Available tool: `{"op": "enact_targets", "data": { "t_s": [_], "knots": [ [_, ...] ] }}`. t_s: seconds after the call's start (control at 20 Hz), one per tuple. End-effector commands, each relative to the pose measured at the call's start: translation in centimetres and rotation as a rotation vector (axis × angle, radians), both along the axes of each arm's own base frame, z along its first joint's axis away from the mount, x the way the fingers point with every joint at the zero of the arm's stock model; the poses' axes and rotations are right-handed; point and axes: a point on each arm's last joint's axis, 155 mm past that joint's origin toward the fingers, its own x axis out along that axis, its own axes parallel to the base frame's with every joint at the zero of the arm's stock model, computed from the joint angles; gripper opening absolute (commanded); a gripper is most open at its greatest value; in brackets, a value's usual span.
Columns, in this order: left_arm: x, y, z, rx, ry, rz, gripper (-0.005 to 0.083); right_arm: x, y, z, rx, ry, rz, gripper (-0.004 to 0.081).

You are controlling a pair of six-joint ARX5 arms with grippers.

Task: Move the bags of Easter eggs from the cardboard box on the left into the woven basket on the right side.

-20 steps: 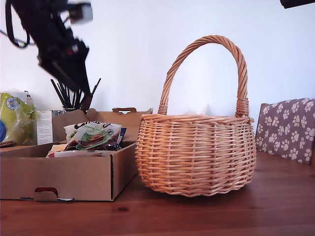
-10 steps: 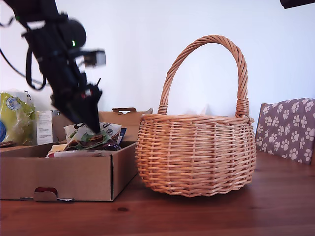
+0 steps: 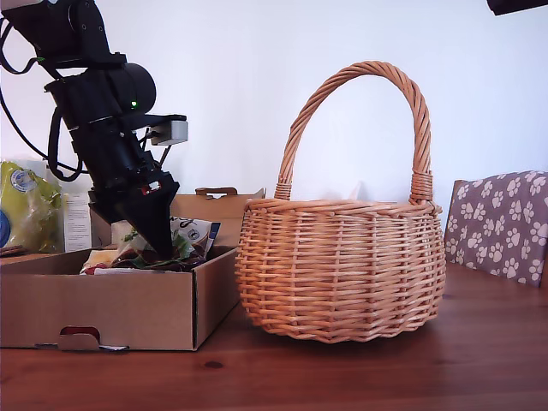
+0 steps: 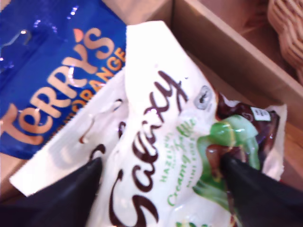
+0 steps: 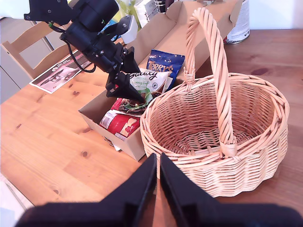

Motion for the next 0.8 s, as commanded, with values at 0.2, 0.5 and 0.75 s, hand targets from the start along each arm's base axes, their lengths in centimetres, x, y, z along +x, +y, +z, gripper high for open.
{"op": "enact_targets", "data": {
  "t_s": [0.2,0.5,0.75],
  "knots": [
    [-0.6,0.5,-2.0,0.030,0.051,-0.001,0.0087,0.0,0.1,0.7,0.004,-0.023,0.005,-0.0013],
    [-1.4,0.7,0.0,0.026,0.048,-0.003,0.0085,0.0,0.1,0.7,0.003,-0.023,0.005,-0.0013],
    [-1.9,0.5,7.1,-0.022,-0.102,-0.009,0.0085,0.0,0.1,0.7,0.003,-0.023,0.005,-0.0013]
  ]
}}
